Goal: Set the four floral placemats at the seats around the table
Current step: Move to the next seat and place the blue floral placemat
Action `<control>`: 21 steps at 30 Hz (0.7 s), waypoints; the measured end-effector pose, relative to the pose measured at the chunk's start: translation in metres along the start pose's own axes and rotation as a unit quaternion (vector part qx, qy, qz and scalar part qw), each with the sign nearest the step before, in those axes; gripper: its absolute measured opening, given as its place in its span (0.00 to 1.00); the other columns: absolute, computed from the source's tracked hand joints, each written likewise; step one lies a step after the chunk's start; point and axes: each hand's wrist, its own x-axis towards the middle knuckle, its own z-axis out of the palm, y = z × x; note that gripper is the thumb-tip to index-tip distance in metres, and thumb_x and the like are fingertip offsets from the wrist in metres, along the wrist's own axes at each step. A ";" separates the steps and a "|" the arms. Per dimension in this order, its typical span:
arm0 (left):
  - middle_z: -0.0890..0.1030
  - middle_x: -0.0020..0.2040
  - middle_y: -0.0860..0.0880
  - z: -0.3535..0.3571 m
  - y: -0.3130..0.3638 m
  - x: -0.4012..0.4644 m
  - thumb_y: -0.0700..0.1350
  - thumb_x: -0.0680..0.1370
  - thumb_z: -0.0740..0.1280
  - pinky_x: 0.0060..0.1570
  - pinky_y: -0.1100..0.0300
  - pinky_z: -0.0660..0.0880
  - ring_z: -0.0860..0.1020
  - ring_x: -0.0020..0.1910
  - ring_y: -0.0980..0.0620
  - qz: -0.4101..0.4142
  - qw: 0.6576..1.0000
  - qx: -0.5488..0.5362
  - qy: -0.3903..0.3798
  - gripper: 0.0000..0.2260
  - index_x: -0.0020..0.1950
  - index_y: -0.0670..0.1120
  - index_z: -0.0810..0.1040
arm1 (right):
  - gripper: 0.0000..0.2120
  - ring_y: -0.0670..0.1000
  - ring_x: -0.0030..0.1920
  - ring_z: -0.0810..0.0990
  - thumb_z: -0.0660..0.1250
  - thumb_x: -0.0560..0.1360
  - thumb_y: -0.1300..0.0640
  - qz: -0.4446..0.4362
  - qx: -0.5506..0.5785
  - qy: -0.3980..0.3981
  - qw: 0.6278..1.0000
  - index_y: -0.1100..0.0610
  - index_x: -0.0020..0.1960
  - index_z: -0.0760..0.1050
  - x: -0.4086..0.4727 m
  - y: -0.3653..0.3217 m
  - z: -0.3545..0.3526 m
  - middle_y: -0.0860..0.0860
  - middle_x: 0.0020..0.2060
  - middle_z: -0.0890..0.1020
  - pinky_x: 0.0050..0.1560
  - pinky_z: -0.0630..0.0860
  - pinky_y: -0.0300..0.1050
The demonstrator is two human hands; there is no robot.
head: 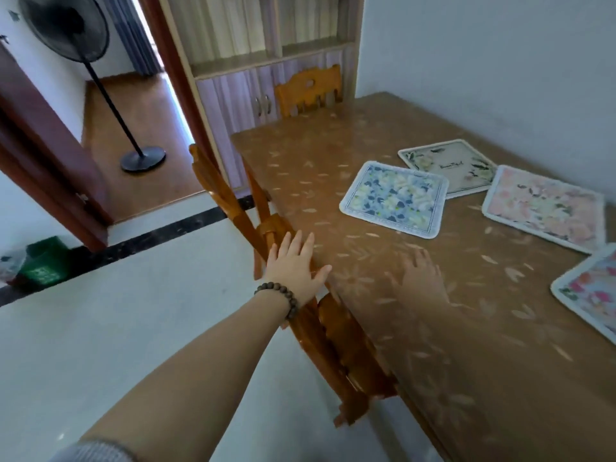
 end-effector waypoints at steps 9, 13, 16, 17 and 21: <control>0.50 0.78 0.49 0.004 0.020 0.110 0.67 0.76 0.46 0.71 0.47 0.44 0.45 0.75 0.48 0.181 0.983 0.003 -0.021 0.34 0.76 0.52 0.45 | 0.27 0.56 0.77 0.46 0.53 0.80 0.48 0.153 0.026 0.025 0.988 0.55 0.76 0.53 0.023 0.004 0.003 0.58 0.77 0.51 0.75 0.49 0.55; 0.50 0.78 0.49 0.008 0.010 0.164 0.66 0.77 0.47 0.72 0.45 0.46 0.46 0.75 0.47 0.240 0.970 0.004 -0.047 0.33 0.77 0.51 0.47 | 0.28 0.56 0.77 0.44 0.54 0.80 0.46 0.212 0.036 0.032 0.976 0.55 0.76 0.54 0.045 -0.013 0.010 0.57 0.77 0.50 0.75 0.47 0.55; 0.50 0.78 0.48 0.010 -0.005 0.204 0.67 0.76 0.48 0.72 0.45 0.46 0.47 0.75 0.47 0.273 0.959 0.004 -0.076 0.34 0.77 0.52 0.48 | 0.28 0.55 0.77 0.44 0.55 0.80 0.45 0.261 0.040 0.048 0.963 0.56 0.75 0.56 0.062 -0.025 0.007 0.57 0.77 0.49 0.75 0.47 0.55; 0.50 0.78 0.48 0.010 -0.009 0.216 0.67 0.76 0.49 0.72 0.45 0.46 0.47 0.75 0.47 0.281 0.956 0.002 -0.086 0.34 0.77 0.52 0.48 | 0.28 0.55 0.77 0.44 0.55 0.79 0.44 0.275 0.041 0.052 0.959 0.56 0.75 0.57 0.068 -0.028 0.005 0.57 0.77 0.50 0.75 0.48 0.55; 0.50 0.78 0.48 0.017 -0.022 0.257 0.67 0.75 0.51 0.72 0.43 0.48 0.47 0.75 0.46 0.298 0.950 -0.004 -0.097 0.35 0.77 0.51 0.49 | 0.28 0.56 0.77 0.44 0.55 0.79 0.44 0.310 0.049 0.065 0.947 0.55 0.75 0.56 0.089 -0.036 -0.003 0.58 0.77 0.49 0.75 0.47 0.54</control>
